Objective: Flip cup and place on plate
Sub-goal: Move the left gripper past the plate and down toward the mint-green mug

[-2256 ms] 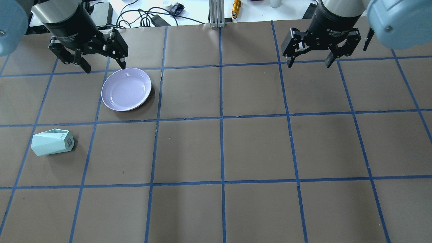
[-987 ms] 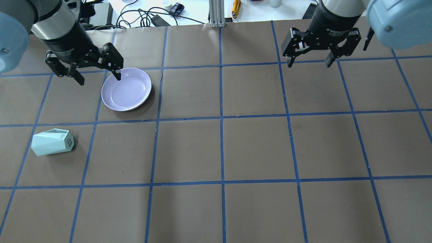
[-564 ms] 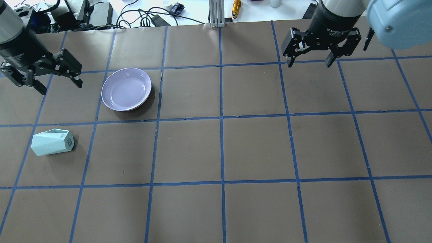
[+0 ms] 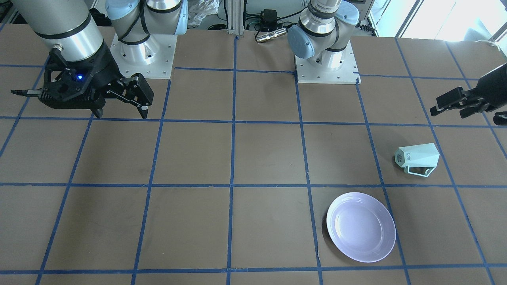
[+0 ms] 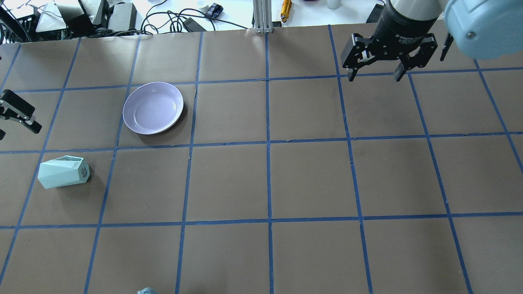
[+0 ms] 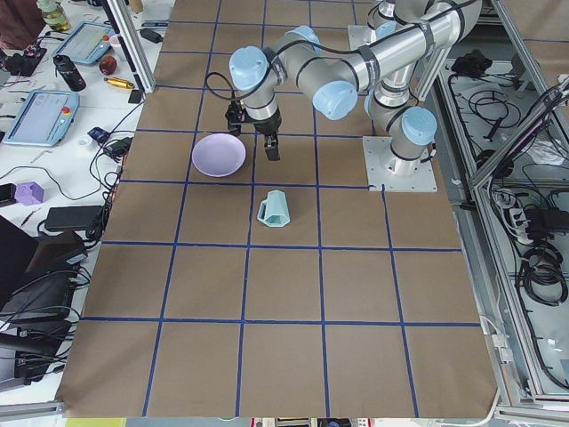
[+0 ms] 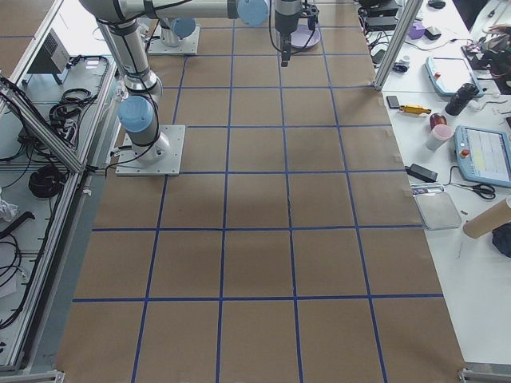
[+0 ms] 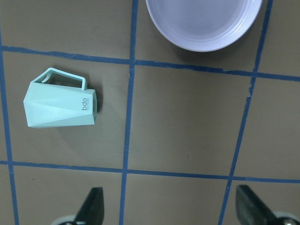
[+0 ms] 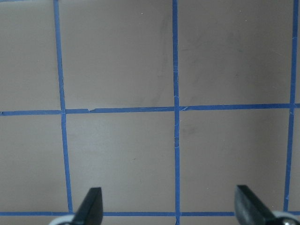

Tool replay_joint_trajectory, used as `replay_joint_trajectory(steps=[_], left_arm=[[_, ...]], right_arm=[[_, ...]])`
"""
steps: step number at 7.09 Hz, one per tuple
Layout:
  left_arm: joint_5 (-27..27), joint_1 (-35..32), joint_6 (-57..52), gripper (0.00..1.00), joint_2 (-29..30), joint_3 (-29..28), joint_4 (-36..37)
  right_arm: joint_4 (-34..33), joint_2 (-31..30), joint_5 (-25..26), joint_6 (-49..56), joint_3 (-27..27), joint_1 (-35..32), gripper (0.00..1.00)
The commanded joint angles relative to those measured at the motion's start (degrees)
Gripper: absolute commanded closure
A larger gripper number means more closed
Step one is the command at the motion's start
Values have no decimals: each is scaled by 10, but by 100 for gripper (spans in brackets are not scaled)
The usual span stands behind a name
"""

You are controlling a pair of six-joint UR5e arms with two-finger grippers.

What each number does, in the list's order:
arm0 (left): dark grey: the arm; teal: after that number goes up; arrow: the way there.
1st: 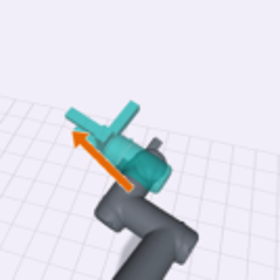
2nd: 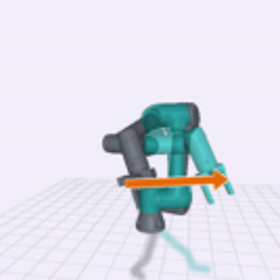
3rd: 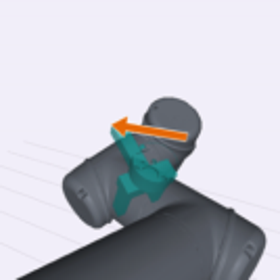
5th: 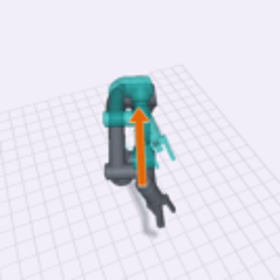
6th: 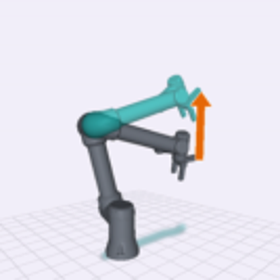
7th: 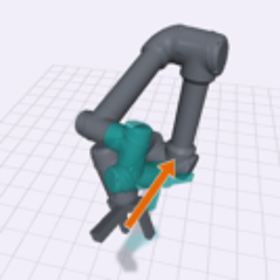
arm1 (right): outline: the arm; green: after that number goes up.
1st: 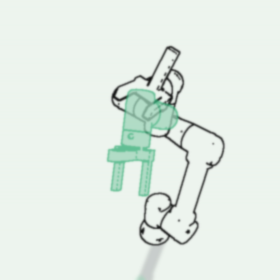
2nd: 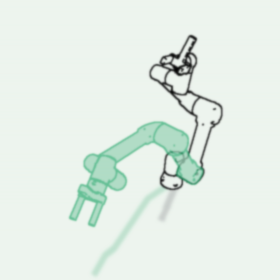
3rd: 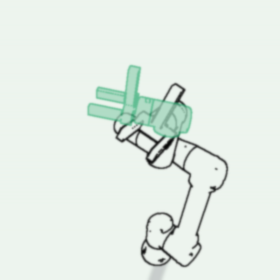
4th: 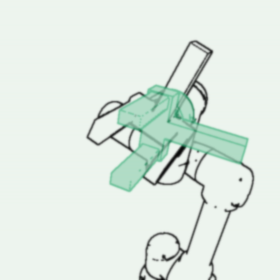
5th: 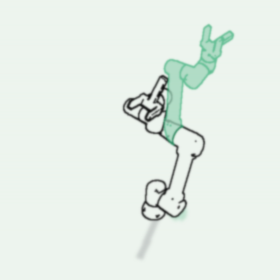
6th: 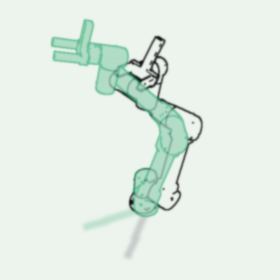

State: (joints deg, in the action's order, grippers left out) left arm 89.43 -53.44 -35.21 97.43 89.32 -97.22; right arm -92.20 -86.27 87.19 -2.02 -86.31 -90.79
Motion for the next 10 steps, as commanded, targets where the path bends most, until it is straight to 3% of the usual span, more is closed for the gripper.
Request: replay_joint_trajectory(steps=[1,4,7,10], left_arm=[[-1,57,-64,0,48,0,31],[-37,111,-86,2,103,12,36],[-140,148,-106,3,164,16,37],[-179,168,-122,2,215,12,36]], right_arm=[[0,1,0,-1,0,0,0],[0,1,0,0,0,0,0],[0,0,0,0,0,0,0],[0,1,0,-1,0,0,0]])
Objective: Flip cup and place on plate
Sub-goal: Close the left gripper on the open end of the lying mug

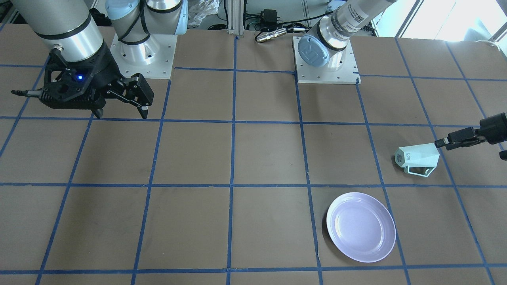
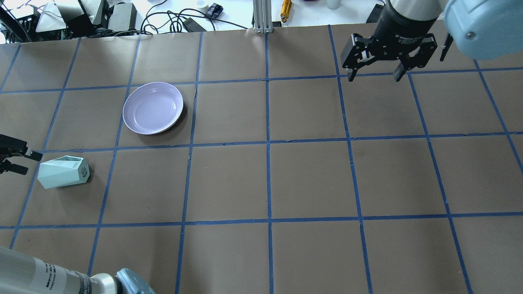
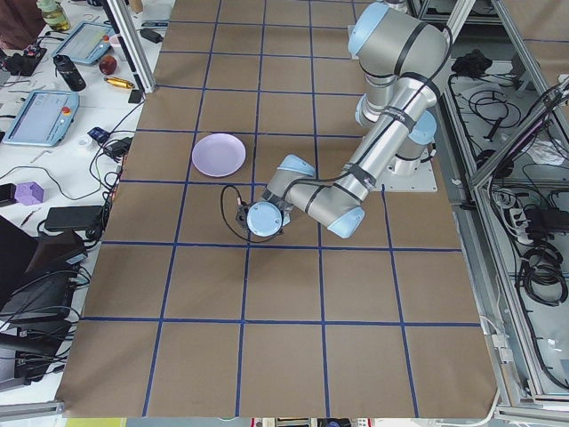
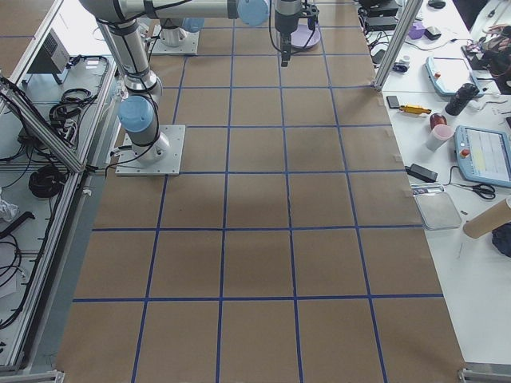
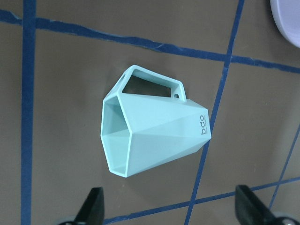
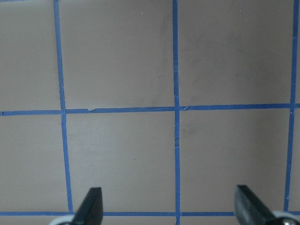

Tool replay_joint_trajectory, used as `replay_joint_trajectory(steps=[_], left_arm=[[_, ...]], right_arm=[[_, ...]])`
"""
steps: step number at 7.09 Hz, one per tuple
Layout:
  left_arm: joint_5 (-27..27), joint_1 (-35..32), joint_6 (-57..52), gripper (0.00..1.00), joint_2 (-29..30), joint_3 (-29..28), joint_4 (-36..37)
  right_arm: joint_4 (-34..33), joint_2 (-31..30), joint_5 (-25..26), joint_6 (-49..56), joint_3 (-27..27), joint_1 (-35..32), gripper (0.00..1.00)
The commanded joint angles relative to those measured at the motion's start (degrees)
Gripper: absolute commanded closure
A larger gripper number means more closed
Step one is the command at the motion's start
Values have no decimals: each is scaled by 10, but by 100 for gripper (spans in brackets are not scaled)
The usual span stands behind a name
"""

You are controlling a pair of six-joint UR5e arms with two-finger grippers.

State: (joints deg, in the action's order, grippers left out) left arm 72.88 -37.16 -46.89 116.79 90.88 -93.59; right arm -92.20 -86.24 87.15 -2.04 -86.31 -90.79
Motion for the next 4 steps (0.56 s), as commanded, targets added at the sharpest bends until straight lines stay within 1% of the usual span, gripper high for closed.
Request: replay_joint_trajectory(steps=[1,2,3,4], left_arm=[[-24,11,-12,2,35,-4,-2],[-51,15,-19,5,43,-4,-11],[-69,16,-22,14,43,-6,-63],[-80,15,-30,16,44,-7,-79]], right_arm=[[0,-1,0,-1,0,0,0],[0,0,-1,-1,0,0,0],[0,0,0,-1,0,0,0],[0,0,0,0,0,0,0]])
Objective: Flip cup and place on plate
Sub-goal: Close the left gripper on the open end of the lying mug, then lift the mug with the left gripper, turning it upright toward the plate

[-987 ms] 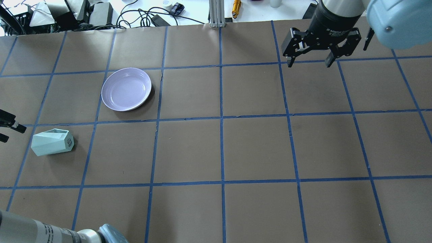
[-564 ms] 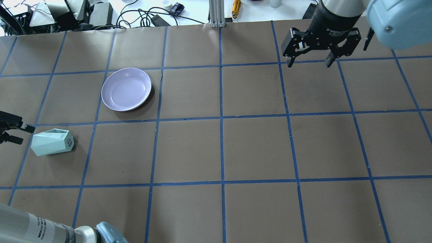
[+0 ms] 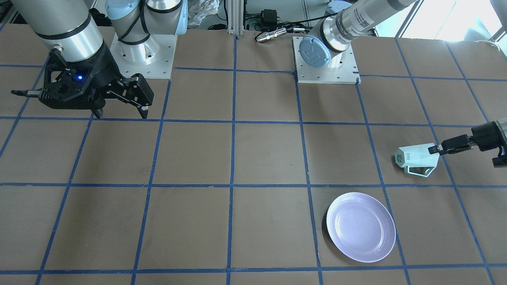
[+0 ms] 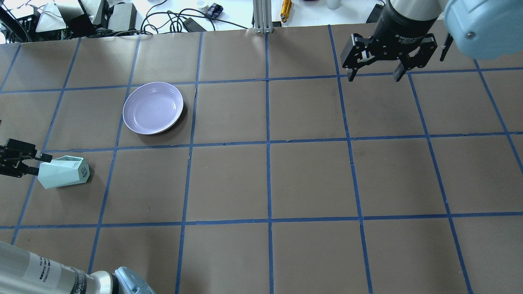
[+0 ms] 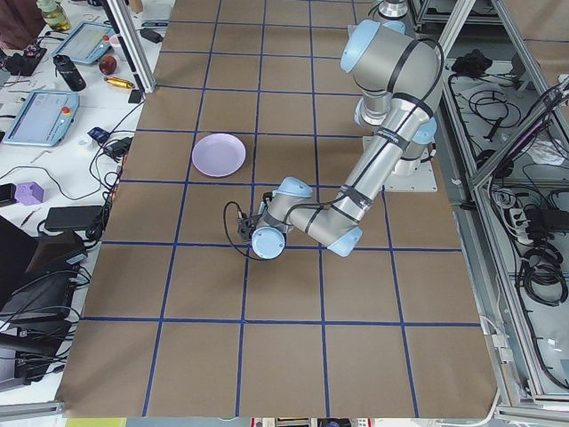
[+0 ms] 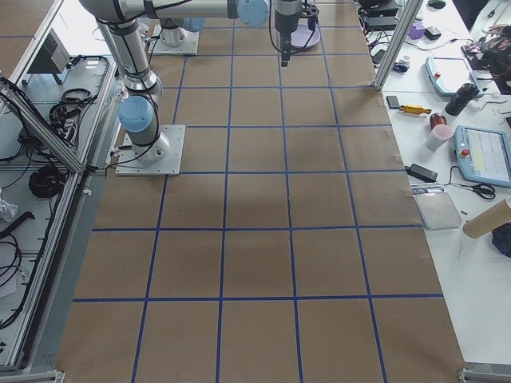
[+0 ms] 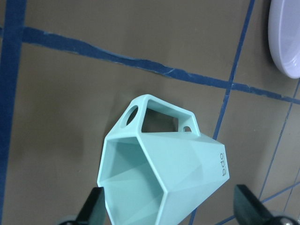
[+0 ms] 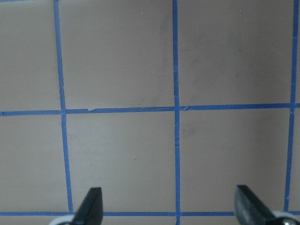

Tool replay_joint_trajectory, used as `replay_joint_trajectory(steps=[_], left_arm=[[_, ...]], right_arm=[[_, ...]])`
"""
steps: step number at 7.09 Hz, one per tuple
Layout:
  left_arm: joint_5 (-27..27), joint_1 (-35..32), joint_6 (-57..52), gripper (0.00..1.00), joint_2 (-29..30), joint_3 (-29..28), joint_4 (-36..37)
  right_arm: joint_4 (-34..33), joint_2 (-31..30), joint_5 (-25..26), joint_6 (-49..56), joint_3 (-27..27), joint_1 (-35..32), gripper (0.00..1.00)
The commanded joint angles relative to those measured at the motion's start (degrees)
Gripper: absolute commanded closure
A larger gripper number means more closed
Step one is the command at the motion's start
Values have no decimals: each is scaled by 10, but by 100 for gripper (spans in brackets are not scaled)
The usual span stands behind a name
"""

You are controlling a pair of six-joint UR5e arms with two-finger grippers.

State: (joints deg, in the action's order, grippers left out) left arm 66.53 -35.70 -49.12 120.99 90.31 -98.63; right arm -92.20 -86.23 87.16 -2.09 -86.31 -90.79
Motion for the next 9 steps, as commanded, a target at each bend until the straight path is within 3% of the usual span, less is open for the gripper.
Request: replay_joint_trajectory(steps=[1,2,3,5,6,9], left_arm=[[-23,-1,-10,17,6,-1,-30],[-31,-1,-13,27,11,-1,-31],[-34,-2,-18,62,13,-1,-36],[-35,-4,-29,96,5,-3,-56],[-35,-5,-38,100,-6,-3,-77],[-44,-12,-38,100,-51,-10,-119]], right_arm=[[0,0,0,0,0,0,0],[0,0,0,1,0,0,0],[0,0,-1,1,0,0,0],[0,0,0,0,0,0,0],[0,0,0,0,0,0,0],[0,0,0,0,0,0,0]])
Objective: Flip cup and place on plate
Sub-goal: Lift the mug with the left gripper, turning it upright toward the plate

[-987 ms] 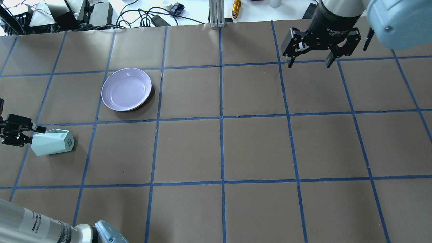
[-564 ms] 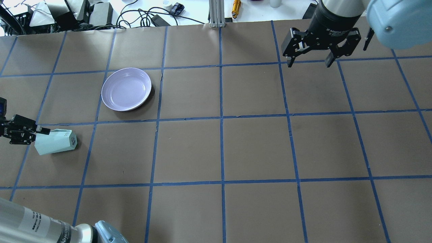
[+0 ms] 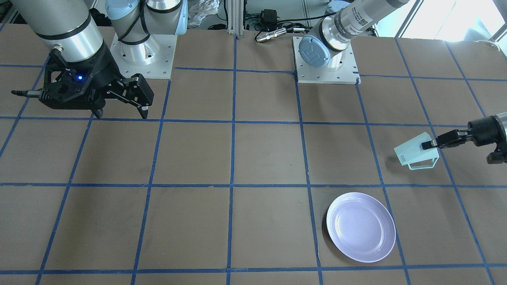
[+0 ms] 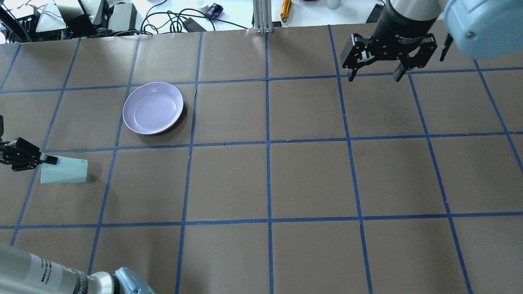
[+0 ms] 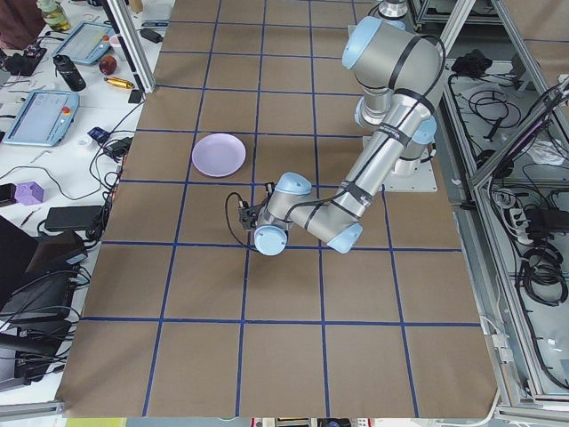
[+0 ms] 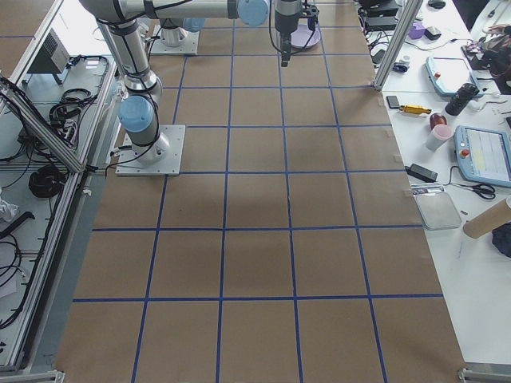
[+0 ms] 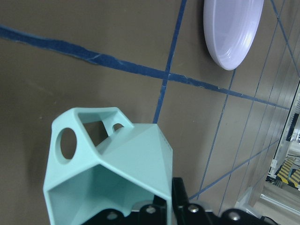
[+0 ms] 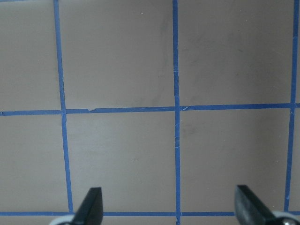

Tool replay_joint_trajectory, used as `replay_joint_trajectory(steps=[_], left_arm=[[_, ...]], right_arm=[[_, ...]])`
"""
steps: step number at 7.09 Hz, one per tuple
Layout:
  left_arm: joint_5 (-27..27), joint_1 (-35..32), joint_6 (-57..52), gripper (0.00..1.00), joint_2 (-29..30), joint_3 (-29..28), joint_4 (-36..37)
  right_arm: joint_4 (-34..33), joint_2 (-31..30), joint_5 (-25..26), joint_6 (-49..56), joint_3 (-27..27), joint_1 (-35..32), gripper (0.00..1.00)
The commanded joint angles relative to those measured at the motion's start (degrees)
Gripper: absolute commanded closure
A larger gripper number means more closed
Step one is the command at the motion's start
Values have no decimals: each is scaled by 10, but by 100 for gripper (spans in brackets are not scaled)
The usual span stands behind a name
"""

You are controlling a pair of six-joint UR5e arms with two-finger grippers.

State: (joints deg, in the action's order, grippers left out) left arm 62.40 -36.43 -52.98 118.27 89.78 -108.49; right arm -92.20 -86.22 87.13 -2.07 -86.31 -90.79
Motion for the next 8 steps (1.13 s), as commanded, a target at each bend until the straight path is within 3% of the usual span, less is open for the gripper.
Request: replay_joint_trajectory(steps=[1,3,4,8], left_arm=[[3,-28,8,100,-50,-26,-24],[28,-96,39,100,-101,-42,-16],[51,-153,74,100,-120,-54,27],[243,-373,118,100,-92,-62,228]], right_arm=[[0,0,0,0,0,0,0],[0,0,0,0,0,0,0],[0,0,0,0,0,0,0],[0,0,0,0,0,0,0]])
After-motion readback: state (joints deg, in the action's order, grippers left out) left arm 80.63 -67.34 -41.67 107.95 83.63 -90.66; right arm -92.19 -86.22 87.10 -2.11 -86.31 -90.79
